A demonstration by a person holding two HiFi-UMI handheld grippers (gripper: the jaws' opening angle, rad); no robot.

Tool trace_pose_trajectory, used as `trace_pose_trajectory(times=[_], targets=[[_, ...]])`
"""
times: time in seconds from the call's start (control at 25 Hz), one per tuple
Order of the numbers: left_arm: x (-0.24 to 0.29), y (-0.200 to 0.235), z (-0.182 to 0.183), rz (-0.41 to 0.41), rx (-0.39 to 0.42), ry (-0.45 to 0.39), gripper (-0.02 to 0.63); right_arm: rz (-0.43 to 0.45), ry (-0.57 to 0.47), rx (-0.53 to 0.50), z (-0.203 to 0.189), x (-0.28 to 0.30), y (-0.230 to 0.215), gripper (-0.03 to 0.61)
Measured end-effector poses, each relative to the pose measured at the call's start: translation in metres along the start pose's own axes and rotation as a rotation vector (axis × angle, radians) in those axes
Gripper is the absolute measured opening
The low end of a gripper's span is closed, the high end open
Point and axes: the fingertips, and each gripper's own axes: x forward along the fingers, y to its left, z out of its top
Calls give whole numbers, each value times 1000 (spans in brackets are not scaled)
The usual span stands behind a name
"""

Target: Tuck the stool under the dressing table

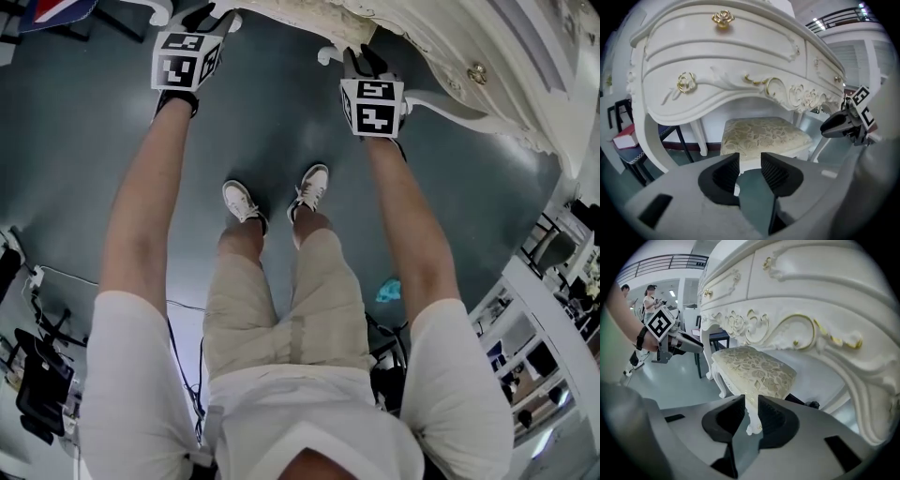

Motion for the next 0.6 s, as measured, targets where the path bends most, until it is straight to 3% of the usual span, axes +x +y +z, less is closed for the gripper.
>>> trace_pose_trajectory(times=[0.08, 0.24, 0.4, 0.6], targets=[[-16, -4, 8, 0, -37, -16, 141, 1, 4, -15, 10, -15, 4, 46], [-33, -16, 30, -20, -89, -37, 82, 4, 9, -14, 30, -36, 0, 2], [-48, -23, 50, -34, -132, -45, 40, 19, 17, 5, 49, -55, -5, 2], [-72, -40, 78, -64, -112, -29, 20, 52, 13, 17, 71, -85, -7, 0]])
